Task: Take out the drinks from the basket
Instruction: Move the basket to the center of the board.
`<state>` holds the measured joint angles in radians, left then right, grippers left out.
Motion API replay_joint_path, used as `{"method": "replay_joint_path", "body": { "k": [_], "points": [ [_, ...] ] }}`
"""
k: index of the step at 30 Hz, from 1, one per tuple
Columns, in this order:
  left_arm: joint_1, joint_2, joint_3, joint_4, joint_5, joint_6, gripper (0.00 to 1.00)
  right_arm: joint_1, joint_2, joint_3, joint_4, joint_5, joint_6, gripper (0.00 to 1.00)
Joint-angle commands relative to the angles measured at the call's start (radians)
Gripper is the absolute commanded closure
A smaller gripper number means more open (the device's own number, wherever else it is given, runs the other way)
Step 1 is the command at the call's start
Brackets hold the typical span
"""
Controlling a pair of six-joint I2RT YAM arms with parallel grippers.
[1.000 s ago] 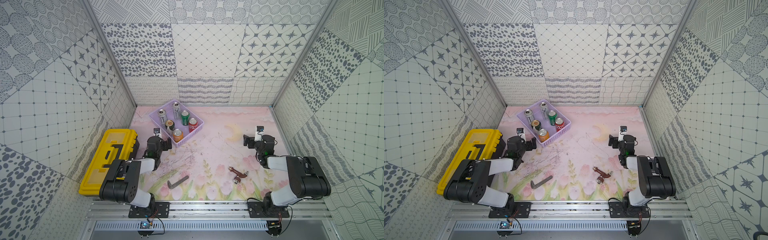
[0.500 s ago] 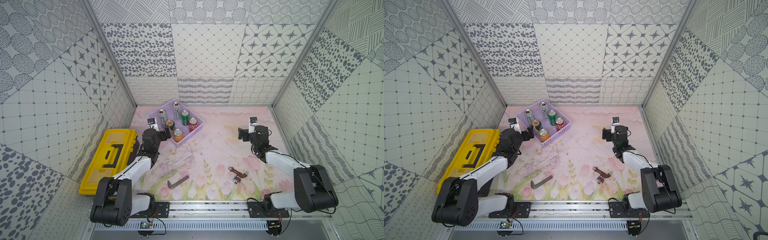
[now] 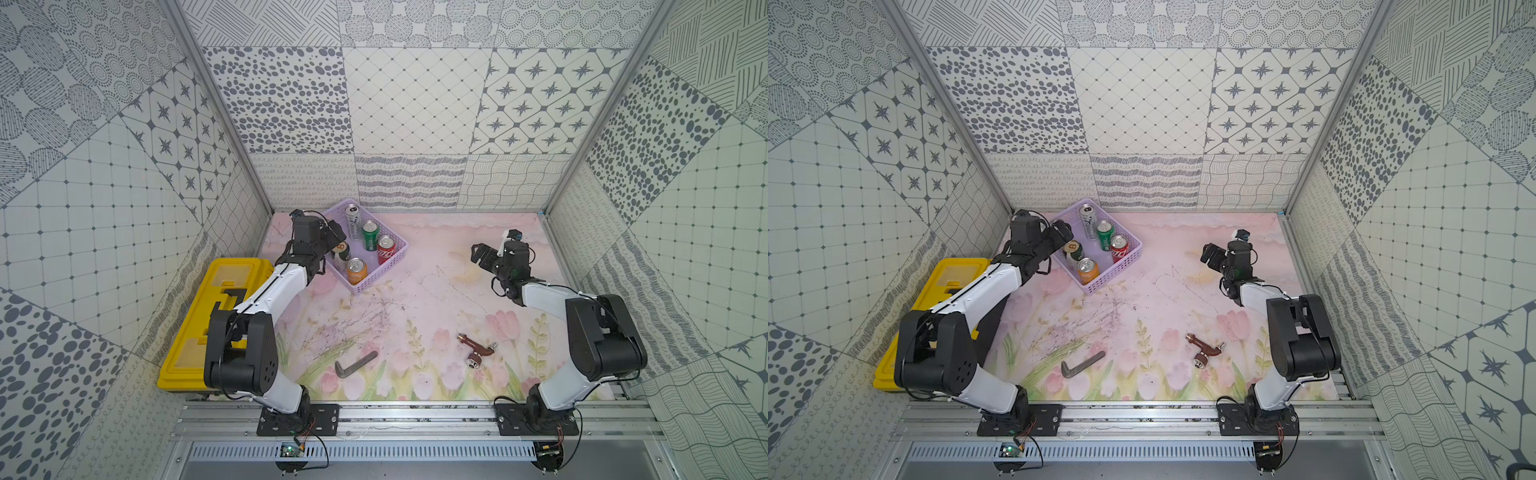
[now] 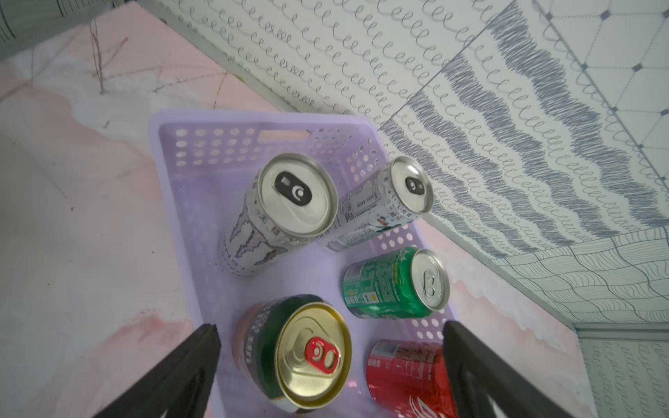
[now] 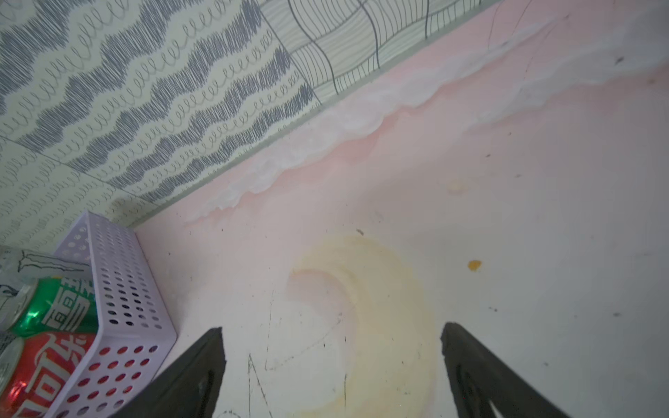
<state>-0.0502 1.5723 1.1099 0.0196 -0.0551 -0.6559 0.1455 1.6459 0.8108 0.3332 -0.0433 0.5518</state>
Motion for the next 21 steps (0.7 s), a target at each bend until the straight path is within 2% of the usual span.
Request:
{"method": "replay_joint_path", "body": {
  "k": [1,2,4,6,7,8,10,12,14,15,17,19,21],
  "points": [
    [0.009,-0.004,0.036,-0.163,0.143,-0.111,0.00,0.046,0.011,0.149,-0.157,-0.006,-0.084,0.03],
    [0.005,-0.016,0.035,-0.175,0.119,-0.110,0.00,0.079,0.018,0.203,-0.244,0.081,-0.144,0.03],
    [-0.010,-0.052,0.018,-0.174,0.051,-0.105,0.00,0.170,0.037,0.265,-0.316,0.338,-0.250,0.03],
    [-0.026,-0.091,-0.018,-0.144,-0.009,-0.091,0.00,0.257,0.074,0.279,-0.246,0.645,-0.321,0.03],
    [-0.026,-0.104,-0.041,-0.117,-0.011,-0.101,0.00,0.271,0.091,0.292,-0.237,0.716,-0.293,0.03],
    [-0.024,-0.122,-0.067,-0.084,-0.008,-0.127,0.00,0.269,0.102,0.318,-0.295,0.711,-0.226,0.03],
    [-0.010,-0.140,-0.105,-0.037,0.035,-0.201,0.00,0.223,0.109,0.334,-0.333,0.498,-0.141,0.03],
    [0.008,-0.143,-0.126,0.028,0.124,-0.239,0.00,0.186,0.119,0.305,-0.236,0.298,-0.077,0.25],
    [0.014,-0.137,-0.105,0.020,0.171,-0.237,0.00,0.181,0.127,0.279,-0.126,0.196,-0.042,0.35],
    [0.013,-0.134,-0.086,0.003,0.187,-0.229,0.00,0.181,0.141,0.310,-0.128,0.109,-0.059,0.35],
    [0.013,-0.129,-0.066,-0.018,0.201,-0.225,0.00,0.192,0.206,0.457,-0.284,-0.012,-0.104,0.35],
    [0.013,-0.130,-0.075,0.005,0.222,-0.230,0.00,0.214,0.297,0.631,-0.453,-0.046,-0.144,0.32],
    [0.009,-0.137,-0.100,0.033,0.230,-0.259,0.00,0.231,0.370,0.743,-0.525,-0.103,-0.165,0.32]
  ]
}}
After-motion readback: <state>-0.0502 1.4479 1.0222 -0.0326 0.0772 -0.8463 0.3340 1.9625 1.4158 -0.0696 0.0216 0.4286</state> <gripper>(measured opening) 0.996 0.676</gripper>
